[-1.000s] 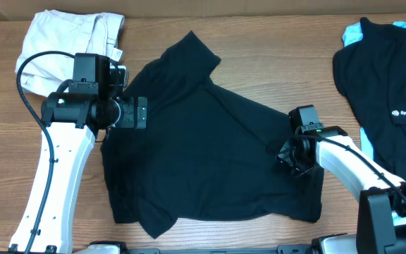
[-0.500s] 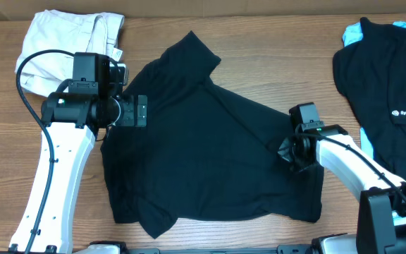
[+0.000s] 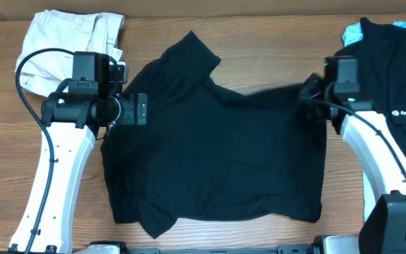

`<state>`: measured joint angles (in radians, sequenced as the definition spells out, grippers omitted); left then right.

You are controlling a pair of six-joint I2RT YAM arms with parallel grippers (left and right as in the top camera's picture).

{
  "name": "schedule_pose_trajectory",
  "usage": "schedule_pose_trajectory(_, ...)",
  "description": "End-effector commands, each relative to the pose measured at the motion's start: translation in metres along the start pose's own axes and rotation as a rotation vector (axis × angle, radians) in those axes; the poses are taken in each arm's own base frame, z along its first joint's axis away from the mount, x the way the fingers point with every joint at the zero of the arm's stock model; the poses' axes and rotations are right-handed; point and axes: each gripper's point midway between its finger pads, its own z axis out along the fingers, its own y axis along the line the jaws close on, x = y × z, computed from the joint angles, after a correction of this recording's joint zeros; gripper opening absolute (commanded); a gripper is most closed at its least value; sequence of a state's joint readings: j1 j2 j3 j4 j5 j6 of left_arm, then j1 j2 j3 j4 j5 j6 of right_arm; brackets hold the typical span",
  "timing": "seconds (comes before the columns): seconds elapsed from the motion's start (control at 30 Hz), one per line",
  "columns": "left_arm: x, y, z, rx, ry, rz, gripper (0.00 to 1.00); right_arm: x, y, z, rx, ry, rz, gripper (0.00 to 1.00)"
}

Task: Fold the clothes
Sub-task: 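Pull the shirt's right edge rightward with the right gripper to flatten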

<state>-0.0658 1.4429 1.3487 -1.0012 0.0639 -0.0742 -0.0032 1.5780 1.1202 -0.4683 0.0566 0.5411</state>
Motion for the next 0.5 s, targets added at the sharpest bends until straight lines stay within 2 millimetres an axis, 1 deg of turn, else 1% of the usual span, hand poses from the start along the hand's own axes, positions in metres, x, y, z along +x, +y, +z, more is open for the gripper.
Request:
schedule_pose_trajectory(0.0,-0.004,-0.002,-0.001,0.009,-0.017,0.021,1.00,-0.024,-0.003,0.011,-0.007,-0.070,-0.047,0.04)
schedule_pose_trajectory(0.03,-0.005,-0.002,-0.001,0.009,-0.023,0.021,1.00,-0.028,-0.003,0.018,-0.011,-0.083,-0.050,0.04)
schedule_pose_trajectory(0.07,-0.007,-0.002,-0.001,0.009,-0.028,0.022,1.00,-0.031,-0.005,0.035,-0.013,-0.097,-0.060,0.04)
schedule_pose_trajectory(0.1,-0.007,-0.002,-0.001,0.009,-0.031,0.022,1.00,-0.031,-0.006,0.045,-0.011,-0.098,-0.059,0.04)
schedule_pose_trajectory(0.2,-0.009,-0.002,-0.001,0.010,-0.038,0.022,1.00,-0.023,-0.016,0.079,0.005,-0.083,-0.053,0.04)
schedule_pose_trajectory(0.3,-0.011,-0.002,-0.002,0.007,-0.045,0.023,1.00,-0.014,-0.029,0.106,0.029,-0.065,-0.042,0.04)
schedule_pose_trajectory(0.37,-0.013,-0.001,-0.002,0.002,-0.052,0.024,1.00,-0.012,-0.039,0.117,0.041,-0.061,-0.029,0.05)
schedule_pose_trajectory(0.47,-0.016,0.002,-0.002,-0.016,-0.067,0.023,1.00,-0.019,-0.051,0.120,0.054,-0.076,-0.009,0.06)
